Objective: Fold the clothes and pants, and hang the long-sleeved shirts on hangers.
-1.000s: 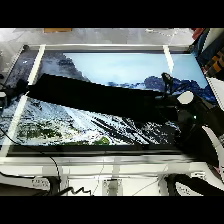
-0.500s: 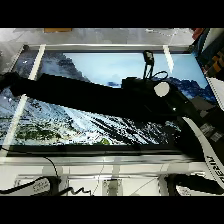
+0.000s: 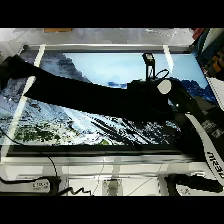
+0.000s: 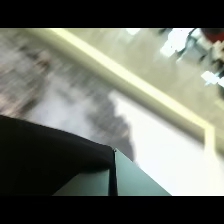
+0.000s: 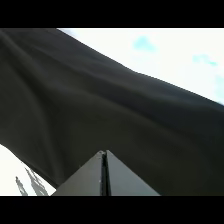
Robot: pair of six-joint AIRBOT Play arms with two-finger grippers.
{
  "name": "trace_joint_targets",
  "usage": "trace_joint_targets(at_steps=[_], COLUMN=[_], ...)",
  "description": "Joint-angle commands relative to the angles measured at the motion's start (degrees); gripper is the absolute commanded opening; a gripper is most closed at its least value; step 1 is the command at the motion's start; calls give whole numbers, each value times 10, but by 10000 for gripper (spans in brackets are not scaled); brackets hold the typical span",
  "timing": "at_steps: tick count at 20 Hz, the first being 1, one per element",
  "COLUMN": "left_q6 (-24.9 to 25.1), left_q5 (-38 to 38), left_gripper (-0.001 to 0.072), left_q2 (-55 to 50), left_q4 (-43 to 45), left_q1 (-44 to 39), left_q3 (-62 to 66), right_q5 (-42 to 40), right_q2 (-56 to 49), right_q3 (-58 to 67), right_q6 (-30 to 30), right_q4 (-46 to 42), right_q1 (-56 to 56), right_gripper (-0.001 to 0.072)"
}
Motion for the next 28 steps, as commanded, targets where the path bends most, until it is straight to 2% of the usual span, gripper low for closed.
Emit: trace_joint_targets(at_steps=[1, 3, 7, 8, 9, 10, 11, 12, 13, 18, 19, 20, 22, 24, 28], left_q6=[-5, -6, -9, -25, -61, -98, -143, -189, -201, -199, -210, -248, -278, -292, -341], left_q5=[19, -6, -181, -220, -249, -259, -259, -259, -259, -277, -290, -310, -361, -387, -346], left_gripper=[6, 7, 8, 9, 69, 366, 720, 716, 715, 711, 696, 667, 667, 566, 556], left_q2=[-59, -69, -121, -138, -154, -167, -176, -179, -177, -130, -121, -115, -113, -109, -92], left_q4=[11, 41, 110, 111, 111, 111, 110, 107, 104, 119, 122, 124, 131, 163, 193], left_q1=[-26, -19, 28, 39, 50, 60, 67, 74, 80, 98, 104, 113, 126, 127, 119], left_q3=[90, 84, 75, 75, 75, 75, 75, 75, 75, 75, 75, 75, 73, 52, -38], right_q5=[48, 64, 71, 70, 70, 70, 71, 71, 70, 71, 70, 71, 71, 71, 88], right_q2=[0, 0, 0, 0, 0, 0, 0, 0, 0, 0, 0, 0, 0, 0, 0], right_q3=[1, 1, 1, 1, 0, 1, 0, 0, 0, 1, 0, 1, 0, 0, 1], right_q6=[0, 0, 0, 0, -1, -1, -1, -1, -1, -1, -1, -1, -1, -1, -1], right_q4=[-12, -17, -22, -22, -22, -22, -22, -22, -22, -22, -22, -22, -21, -20, -14], right_q1=[-36, -51, -63, -63, -63, -63, -63, -63, -63, -63, -63, -63, -63, -63, -62], right_gripper=[28, 28, 28, 28, 29, 28, 28, 29, 29, 28, 29, 29, 28, 29, 29])
